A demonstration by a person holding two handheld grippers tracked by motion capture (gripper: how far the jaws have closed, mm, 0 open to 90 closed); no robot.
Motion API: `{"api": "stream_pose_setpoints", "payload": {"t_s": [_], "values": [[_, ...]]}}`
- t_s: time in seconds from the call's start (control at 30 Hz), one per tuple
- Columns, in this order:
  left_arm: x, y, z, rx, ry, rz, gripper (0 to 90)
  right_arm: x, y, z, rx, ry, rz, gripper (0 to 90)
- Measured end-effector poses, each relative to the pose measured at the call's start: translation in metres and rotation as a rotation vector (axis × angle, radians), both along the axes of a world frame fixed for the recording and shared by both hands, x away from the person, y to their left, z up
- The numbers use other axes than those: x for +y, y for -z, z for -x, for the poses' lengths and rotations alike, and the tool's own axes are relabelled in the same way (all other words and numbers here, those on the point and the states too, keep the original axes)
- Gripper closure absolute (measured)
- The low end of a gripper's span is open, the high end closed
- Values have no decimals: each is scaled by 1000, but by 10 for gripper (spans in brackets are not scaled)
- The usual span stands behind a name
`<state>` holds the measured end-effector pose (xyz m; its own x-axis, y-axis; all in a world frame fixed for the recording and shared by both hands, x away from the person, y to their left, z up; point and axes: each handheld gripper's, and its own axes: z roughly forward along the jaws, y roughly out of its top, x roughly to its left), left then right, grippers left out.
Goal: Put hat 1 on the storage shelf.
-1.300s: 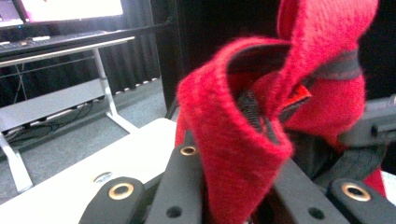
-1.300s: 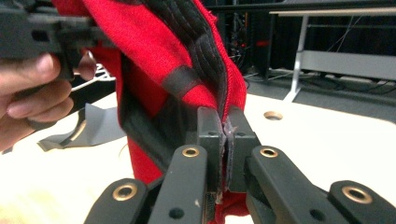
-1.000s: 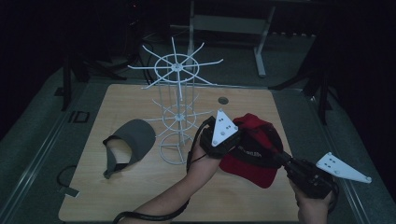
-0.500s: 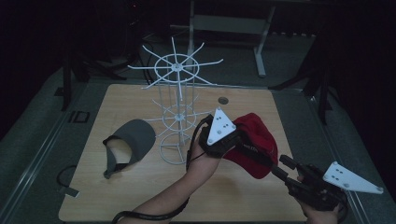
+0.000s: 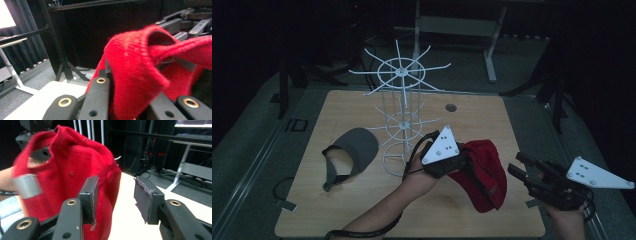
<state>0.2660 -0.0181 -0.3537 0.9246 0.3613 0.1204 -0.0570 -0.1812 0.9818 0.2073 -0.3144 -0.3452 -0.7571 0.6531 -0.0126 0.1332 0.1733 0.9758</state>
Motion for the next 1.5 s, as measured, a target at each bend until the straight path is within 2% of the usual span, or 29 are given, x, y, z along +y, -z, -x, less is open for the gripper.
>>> {"api": "stream_pose_setpoints", "payload": {"t_s": [0.03, 0.1, 0.13, 0.23, 0.37, 0.47, 0.63, 0.67, 0.73, 0.77, 0.83, 1.0, 1.1, 1.2, 1.27, 1.37, 1.4, 1.47, 1.5], "values": [[1, 1, 0, 9, 19, -1, 880, 4, 1, -2, 1, -27, 10, 535], [2, 3, 0, 10, 16, -3, 880, 12, 2, -4, 9, -72, 16, 534], [3, 5, -2, 35, 48, 5, 880, 17, 3, -4, 11, -100, 18, 531], [5, 7, -3, 58, 77, 26, 880, 25, 4, -5, 10, -128, 38, 529], [6, 5, -3, 60, 82, 34, 880, 31, 6, -7, 12, -141, 74, 540], [7, 4, -4, 59, 102, 31, 880, 30, 6, -8, 1, -153, 79, 590], [7, 3, -6, 64, 117, 25, 880, 30, 5, -9, -23, -152, 108, 601], [8, 3, -7, 71, 115, 25, 879, 30, 4, -10, -23, -155, 115, 645], [8, 4, -8, 73, 105, 24, 879, 31, 2, -10, -10, -166, 126, 808], [8, 5, -8, 74, 105, 26, 879, 32, 2, -9, -14, -162, 130, 852], [9, 5, -9, 74, 108, 32, 879, 31, 1, -8, -17, -129, 118, 868], [9, 6, -7, 62, 108, 36, 877, 28, -3, -5, -38, -90, 70, 876], [11, 5, -8, 63, 85, 61, 877, 24, -6, -4, -48, -68, 37, 878], [12, 6, -9, 61, 81, 56, 875, 18, -8, -4, -54, -48, 5, 878], [10, 7, -9, 60, 89, 43, 875, 17, -9, -4, -53, -48, -1, 880], [10, 7, -8, 56, 68, 46, 865, 16, -10, -3, -59, -32, 6, 880], [10, 7, -8, 57, 53, 49, 839, 16, -10, -3, -57, -30, 4, 880], [11, 7, -9, 68, 34, 47, 675, 15, -11, -4, -61, -18, -2, 880], [12, 7, -8, 66, 30, 47, 633, 14, -11, -4, -59, -13, -8, 880]]}}
